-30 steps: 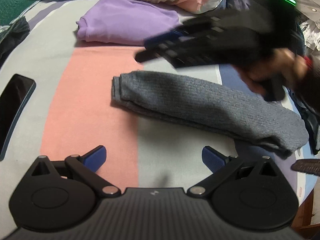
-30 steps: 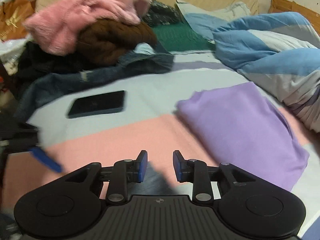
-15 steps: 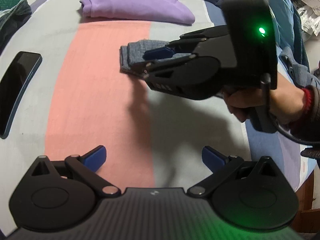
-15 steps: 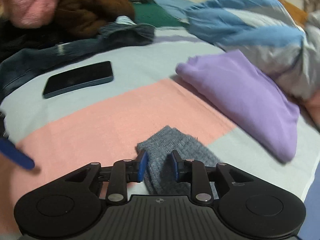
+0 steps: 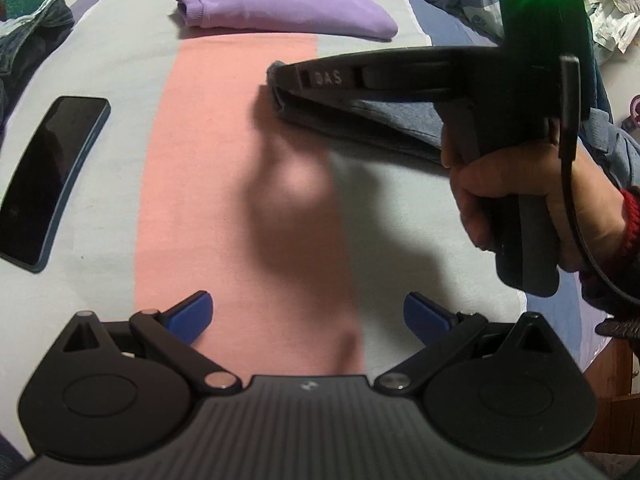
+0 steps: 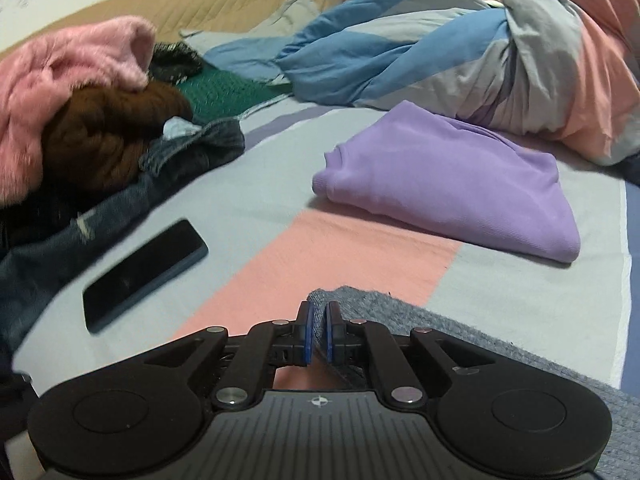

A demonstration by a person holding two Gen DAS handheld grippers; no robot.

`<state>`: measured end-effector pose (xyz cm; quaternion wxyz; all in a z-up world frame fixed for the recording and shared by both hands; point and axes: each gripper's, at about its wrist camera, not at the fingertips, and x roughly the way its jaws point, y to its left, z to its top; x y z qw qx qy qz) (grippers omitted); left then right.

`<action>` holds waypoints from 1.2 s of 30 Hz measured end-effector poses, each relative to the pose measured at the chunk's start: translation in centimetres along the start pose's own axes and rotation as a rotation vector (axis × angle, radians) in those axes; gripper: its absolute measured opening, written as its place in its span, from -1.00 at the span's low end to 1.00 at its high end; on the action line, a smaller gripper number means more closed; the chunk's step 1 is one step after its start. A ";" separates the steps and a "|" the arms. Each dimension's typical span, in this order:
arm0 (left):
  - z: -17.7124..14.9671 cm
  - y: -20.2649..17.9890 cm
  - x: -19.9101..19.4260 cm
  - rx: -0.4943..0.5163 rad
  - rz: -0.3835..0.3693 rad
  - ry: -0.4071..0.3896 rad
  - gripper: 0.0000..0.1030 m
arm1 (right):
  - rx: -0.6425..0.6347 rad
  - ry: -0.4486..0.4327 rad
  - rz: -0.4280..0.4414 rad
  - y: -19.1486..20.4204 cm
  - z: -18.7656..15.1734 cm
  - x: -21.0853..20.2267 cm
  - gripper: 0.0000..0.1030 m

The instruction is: Fold clothes

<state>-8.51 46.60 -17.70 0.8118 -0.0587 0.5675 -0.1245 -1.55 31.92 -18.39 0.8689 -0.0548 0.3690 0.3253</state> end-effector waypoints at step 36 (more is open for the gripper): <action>6.4 4.0 12.8 -1.073 -0.488 -0.477 0.99 | 0.598 -0.083 -0.353 -22.6 -14.0 -25.9 -0.27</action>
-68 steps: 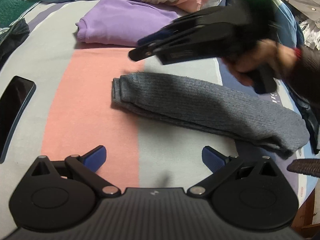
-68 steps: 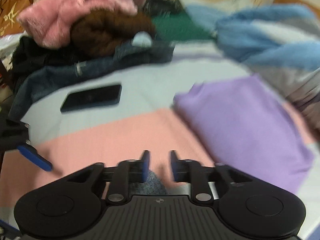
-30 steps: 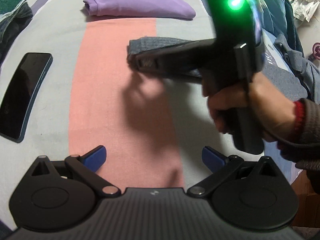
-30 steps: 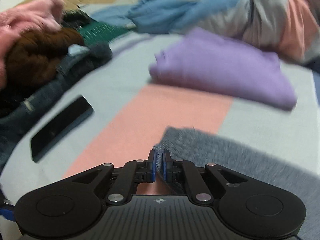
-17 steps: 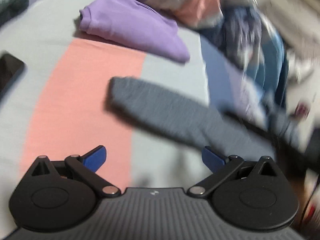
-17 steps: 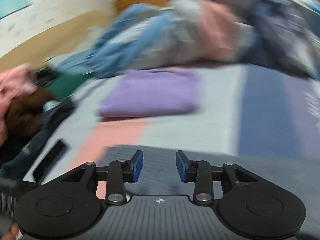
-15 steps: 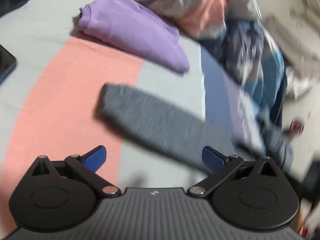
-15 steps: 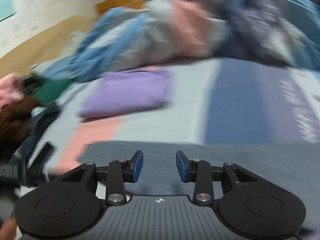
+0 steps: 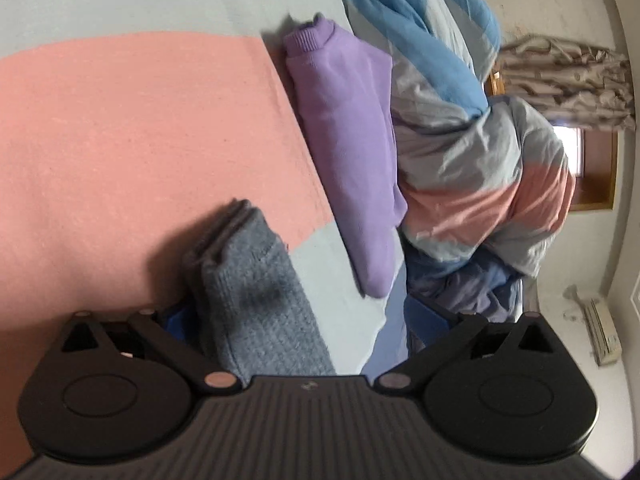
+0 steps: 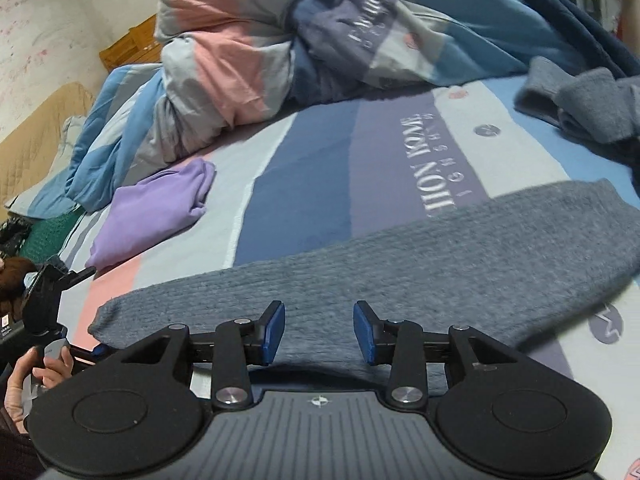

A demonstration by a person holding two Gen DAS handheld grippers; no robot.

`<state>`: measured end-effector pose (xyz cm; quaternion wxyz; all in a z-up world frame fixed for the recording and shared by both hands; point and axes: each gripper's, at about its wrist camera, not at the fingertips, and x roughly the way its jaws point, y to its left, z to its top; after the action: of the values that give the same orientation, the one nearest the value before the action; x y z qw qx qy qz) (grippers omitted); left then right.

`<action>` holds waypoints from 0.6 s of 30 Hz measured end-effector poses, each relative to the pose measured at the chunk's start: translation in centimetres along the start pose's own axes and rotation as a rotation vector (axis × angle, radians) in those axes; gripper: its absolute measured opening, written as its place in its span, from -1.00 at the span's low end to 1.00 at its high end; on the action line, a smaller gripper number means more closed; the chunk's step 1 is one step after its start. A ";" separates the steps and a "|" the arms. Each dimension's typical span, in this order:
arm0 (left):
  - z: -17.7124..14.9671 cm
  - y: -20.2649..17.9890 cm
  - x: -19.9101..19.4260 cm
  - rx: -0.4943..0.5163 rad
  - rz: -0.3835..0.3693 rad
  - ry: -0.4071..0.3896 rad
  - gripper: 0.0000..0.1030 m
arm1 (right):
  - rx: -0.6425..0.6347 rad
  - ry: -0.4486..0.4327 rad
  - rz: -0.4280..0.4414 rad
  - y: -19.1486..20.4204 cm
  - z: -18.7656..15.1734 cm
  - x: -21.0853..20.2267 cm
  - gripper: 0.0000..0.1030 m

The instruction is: Fold clothes

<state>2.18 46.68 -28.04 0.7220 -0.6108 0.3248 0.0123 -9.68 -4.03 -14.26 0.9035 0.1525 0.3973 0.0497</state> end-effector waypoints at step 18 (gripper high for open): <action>-5.7 -12.1 0.7 0.516 0.266 -0.068 -0.69 | -0.071 -0.011 0.000 -4.2 1.8 -0.2 -0.27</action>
<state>5.16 38.23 -18.08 0.8560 -0.3583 0.3701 0.0444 -8.64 -8.49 -14.35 0.9105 0.1206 0.3904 0.0629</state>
